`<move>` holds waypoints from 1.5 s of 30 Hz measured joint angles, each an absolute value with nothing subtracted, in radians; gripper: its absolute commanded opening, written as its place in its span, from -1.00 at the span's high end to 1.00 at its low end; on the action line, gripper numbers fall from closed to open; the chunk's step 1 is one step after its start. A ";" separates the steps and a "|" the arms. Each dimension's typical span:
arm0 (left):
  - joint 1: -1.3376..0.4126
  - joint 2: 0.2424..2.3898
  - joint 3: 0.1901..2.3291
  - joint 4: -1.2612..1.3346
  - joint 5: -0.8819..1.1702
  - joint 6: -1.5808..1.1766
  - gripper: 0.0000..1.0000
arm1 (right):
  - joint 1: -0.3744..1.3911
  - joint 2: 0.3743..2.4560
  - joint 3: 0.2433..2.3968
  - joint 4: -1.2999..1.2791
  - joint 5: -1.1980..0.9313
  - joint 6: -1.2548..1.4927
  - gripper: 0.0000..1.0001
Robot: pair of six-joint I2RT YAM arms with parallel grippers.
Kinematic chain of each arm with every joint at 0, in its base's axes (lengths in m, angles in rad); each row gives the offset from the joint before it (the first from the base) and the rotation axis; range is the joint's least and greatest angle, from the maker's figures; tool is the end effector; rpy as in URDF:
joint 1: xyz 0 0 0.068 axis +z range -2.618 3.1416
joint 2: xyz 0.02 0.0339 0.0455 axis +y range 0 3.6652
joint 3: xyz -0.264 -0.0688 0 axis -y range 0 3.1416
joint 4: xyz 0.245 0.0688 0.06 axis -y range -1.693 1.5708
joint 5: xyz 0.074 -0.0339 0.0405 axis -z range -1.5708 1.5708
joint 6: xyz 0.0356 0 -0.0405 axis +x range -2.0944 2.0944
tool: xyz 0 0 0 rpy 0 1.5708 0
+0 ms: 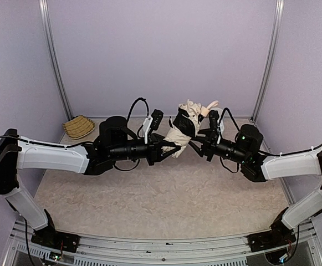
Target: Put away the umbrella
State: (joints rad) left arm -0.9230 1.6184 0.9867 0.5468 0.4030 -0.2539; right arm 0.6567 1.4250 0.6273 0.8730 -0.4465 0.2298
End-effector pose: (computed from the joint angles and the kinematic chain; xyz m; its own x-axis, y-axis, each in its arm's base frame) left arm 0.2134 -0.3051 0.2719 -0.2930 0.0043 -0.9561 0.9254 0.2527 -0.2825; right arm 0.2294 0.1962 0.2492 -0.1451 0.1476 -0.9784 -0.8818 0.4292 0.1955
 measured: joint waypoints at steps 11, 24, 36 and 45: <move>-0.929 1.617 0.987 0.561 0.405 -0.253 1.00 | 0.657 1.431 0.629 0.912 -0.426 0.263 0.05; -0.954 1.563 0.920 0.599 0.411 -0.245 1.00 | 0.625 1.476 0.628 1.023 -0.534 0.399 -0.08; -0.941 1.490 0.920 0.342 0.290 -0.112 1.00 | 0.451 1.316 0.480 0.812 -0.484 0.387 -0.13; -1.007 1.639 1.043 -0.019 -0.012 0.142 1.00 | 0.345 1.114 0.474 0.488 -0.287 0.303 -0.16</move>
